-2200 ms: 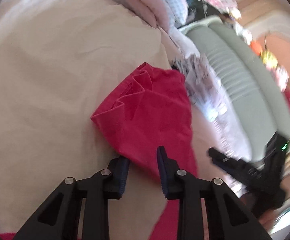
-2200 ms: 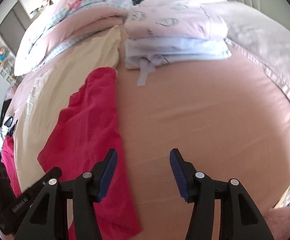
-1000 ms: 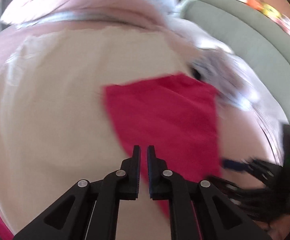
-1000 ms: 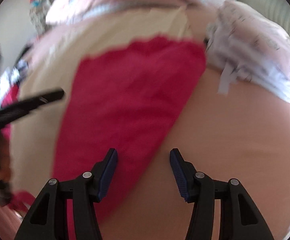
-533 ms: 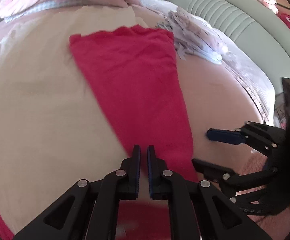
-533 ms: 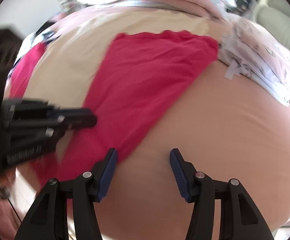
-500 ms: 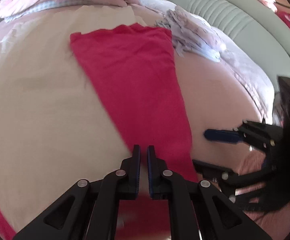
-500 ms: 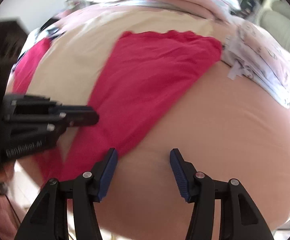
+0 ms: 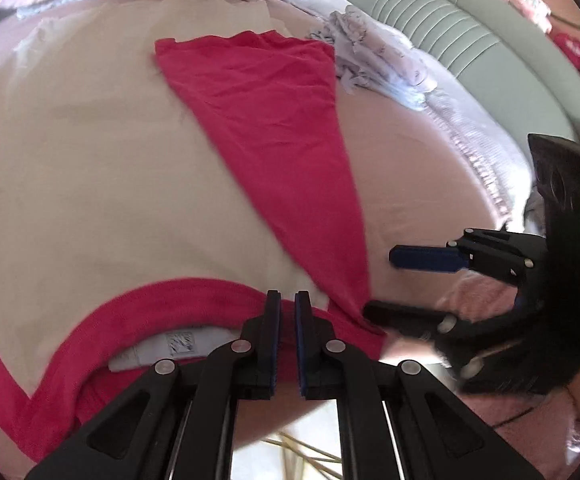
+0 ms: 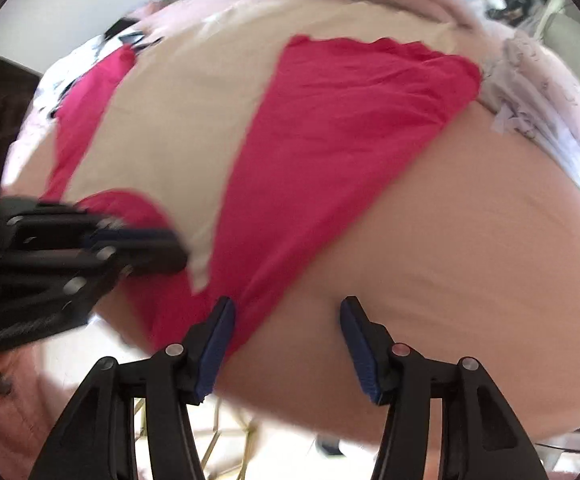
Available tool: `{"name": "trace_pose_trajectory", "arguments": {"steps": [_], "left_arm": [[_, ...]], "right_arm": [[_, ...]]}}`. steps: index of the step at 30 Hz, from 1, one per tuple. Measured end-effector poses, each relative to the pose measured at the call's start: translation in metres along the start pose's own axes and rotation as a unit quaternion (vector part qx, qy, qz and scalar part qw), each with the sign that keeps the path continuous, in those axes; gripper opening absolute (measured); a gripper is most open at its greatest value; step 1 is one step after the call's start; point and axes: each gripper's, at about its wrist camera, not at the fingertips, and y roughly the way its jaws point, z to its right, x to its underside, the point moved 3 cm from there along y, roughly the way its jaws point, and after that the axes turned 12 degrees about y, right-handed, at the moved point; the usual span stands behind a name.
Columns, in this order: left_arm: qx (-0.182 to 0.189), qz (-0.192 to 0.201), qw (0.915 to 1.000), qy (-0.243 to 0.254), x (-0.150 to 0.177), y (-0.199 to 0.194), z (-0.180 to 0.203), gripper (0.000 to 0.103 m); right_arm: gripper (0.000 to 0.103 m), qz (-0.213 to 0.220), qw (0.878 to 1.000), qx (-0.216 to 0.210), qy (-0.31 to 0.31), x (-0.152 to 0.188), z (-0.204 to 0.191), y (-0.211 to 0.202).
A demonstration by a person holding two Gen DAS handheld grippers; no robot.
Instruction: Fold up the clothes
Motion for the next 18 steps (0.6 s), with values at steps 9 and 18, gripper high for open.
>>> {"name": "trace_pose_trajectory", "arguments": {"steps": [9, 18], "left_arm": [[0.064, 0.032, 0.9927, -0.098, -0.018, 0.017, -0.010, 0.030], [0.097, 0.046, 0.9899, -0.093, -0.021, 0.025, -0.007, 0.035]], "right_arm": [[0.054, 0.095, 0.984, 0.035, 0.149, -0.113, 0.083, -0.021], [0.054, 0.083, 0.962, -0.018, 0.261, -0.178, 0.115, 0.059]]}}
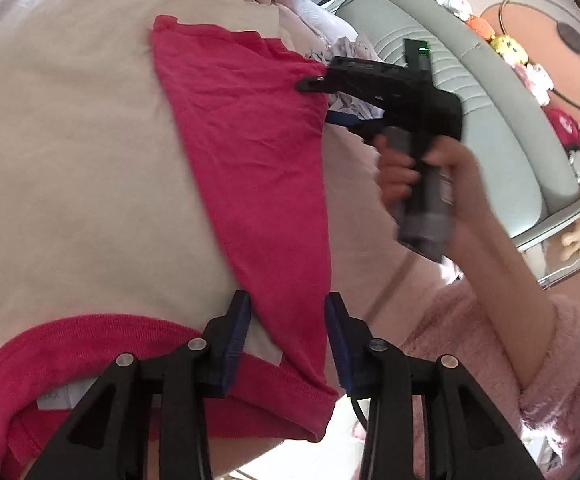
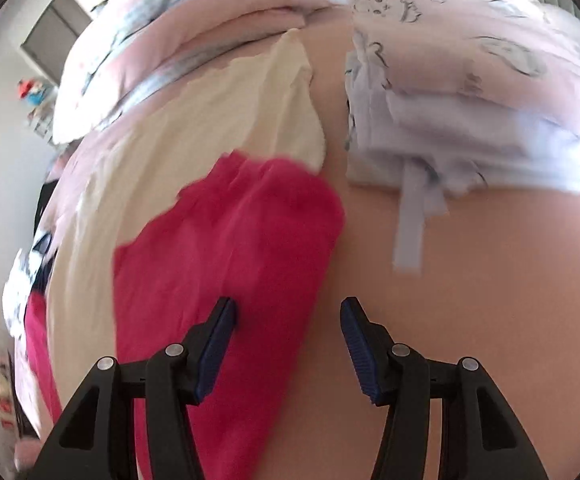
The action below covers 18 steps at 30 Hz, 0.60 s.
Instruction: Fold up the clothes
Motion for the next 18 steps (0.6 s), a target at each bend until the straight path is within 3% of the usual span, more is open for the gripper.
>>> {"name": "trace_pose_trajectory", "arguments": {"steps": [3, 4, 5, 8, 11, 14, 18], "left_arm": [[0.010, 0.006, 0.9999, -0.003, -0.007, 0.005, -0.002, 0.035], [0.010, 0.009, 0.9999, 0.000, -0.009, 0.007, -0.001, 0.034], [0.010, 0.011, 0.9999, 0.003, -0.010, 0.009, 0.000, 0.030], [-0.021, -0.001, 0.9996, 0.020, -0.010, 0.015, 0.004, 0.014], [-0.019, -0.017, 0.9997, 0.006, -0.006, 0.017, 0.003, 0.012], [-0.031, -0.025, 0.9989, 0.024, 0.000, 0.014, 0.008, 0.012], [-0.023, -0.042, 0.9981, 0.039, -0.007, 0.012, 0.014, 0.012]], "right_arm": [[0.052, 0.009, 1.000, -0.012, -0.005, -0.011, -0.002, 0.019], [0.046, 0.010, 1.000, -0.014, -0.016, -0.010, -0.005, 0.019], [0.027, 0.012, 0.999, -0.016, -0.028, -0.008, -0.008, 0.019], [0.016, 0.032, 0.997, 0.022, -0.061, -0.001, -0.021, 0.015], [0.015, 0.050, 0.994, 0.058, -0.078, 0.004, -0.022, 0.008], [0.015, 0.057, 0.992, 0.077, -0.077, 0.004, -0.012, -0.003], [0.017, 0.048, 0.995, 0.049, -0.069, 0.002, 0.002, -0.009]]}}
